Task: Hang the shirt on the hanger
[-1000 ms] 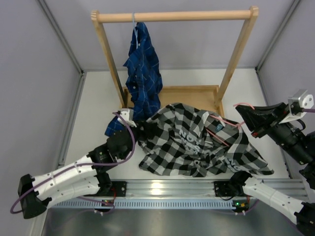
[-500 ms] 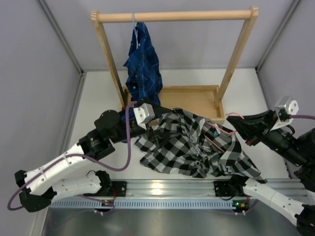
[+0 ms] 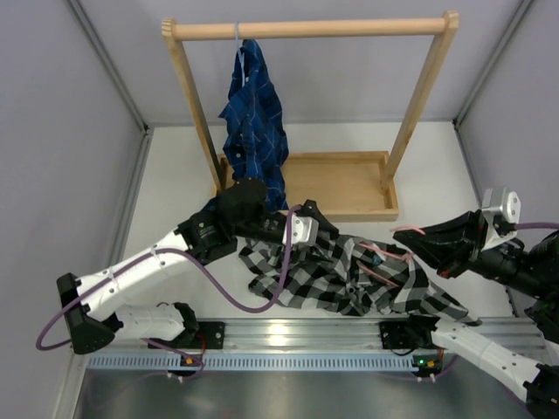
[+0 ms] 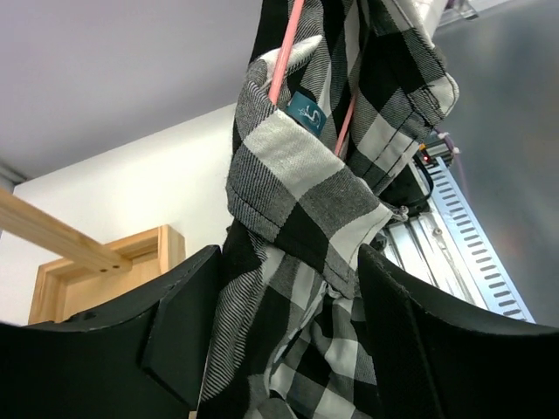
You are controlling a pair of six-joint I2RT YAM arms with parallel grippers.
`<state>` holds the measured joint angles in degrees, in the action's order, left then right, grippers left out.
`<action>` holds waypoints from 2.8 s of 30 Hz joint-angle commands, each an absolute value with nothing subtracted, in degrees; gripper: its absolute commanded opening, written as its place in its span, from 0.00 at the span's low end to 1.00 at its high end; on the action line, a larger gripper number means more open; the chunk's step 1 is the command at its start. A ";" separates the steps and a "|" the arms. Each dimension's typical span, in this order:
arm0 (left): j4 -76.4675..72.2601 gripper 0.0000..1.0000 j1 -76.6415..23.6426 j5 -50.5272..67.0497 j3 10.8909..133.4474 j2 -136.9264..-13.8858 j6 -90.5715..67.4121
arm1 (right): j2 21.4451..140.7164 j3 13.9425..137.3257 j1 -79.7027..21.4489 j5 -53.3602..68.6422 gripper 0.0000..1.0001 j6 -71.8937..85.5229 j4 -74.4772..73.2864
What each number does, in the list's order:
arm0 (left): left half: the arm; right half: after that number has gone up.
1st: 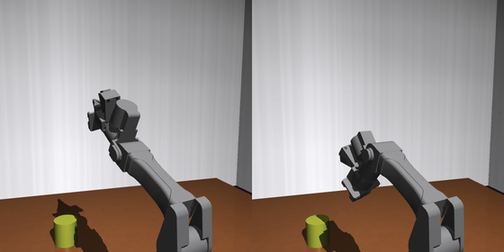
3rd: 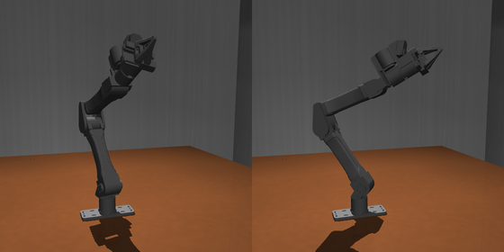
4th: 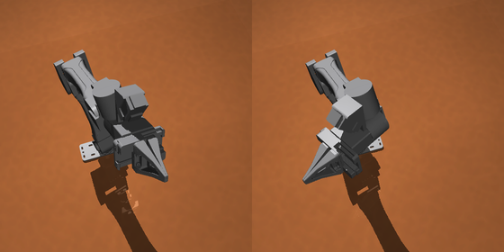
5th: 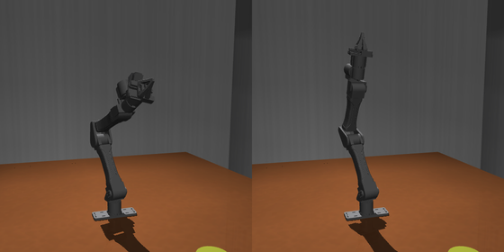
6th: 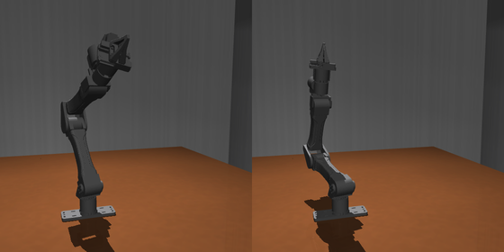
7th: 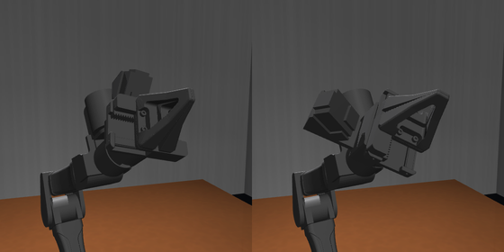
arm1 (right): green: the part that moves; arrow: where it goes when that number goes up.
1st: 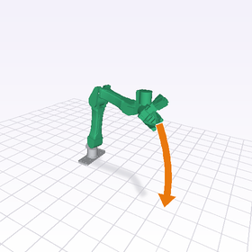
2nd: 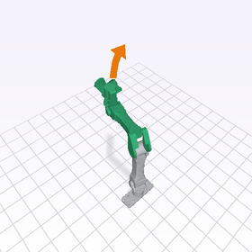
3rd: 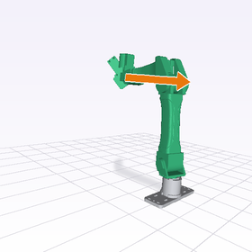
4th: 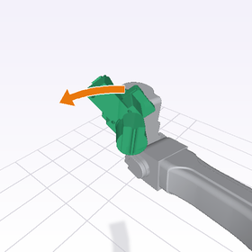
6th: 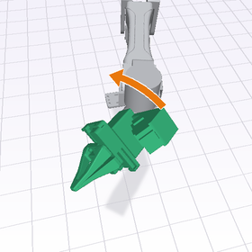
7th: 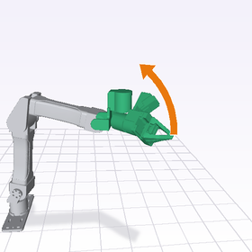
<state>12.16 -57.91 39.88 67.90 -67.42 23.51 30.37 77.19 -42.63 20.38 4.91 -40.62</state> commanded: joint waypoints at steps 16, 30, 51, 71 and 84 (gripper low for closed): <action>11.69 0.54 -58.10 52.98 74.27 -73.74 22.68 | 31.82 75.85 -42.89 28.65 0.00 2.46 -37.79; 11.69 0.09 -58.71 54.23 77.17 -77.08 19.42 | 32.08 73.21 -42.89 28.13 0.00 3.87 -33.22; 16.96 0.00 -58.71 54.58 78.22 -72.42 22.94 | 24.71 74.71 -44.21 22.67 0.67 -1.14 -64.68; 17.05 0.00 -58.36 50.80 86.92 -73.56 15.91 | 23.03 77.42 -47.20 18.11 0.25 -0.79 -70.22; 9.68 0.16 -58.18 32.01 86.58 -71.64 8.53 | 22.95 78.66 -47.20 6.69 0.00 -0.44 -57.93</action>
<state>18.70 -58.30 41.06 86.02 -75.11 12.08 23.77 76.69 -46.50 12.69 -1.32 -65.76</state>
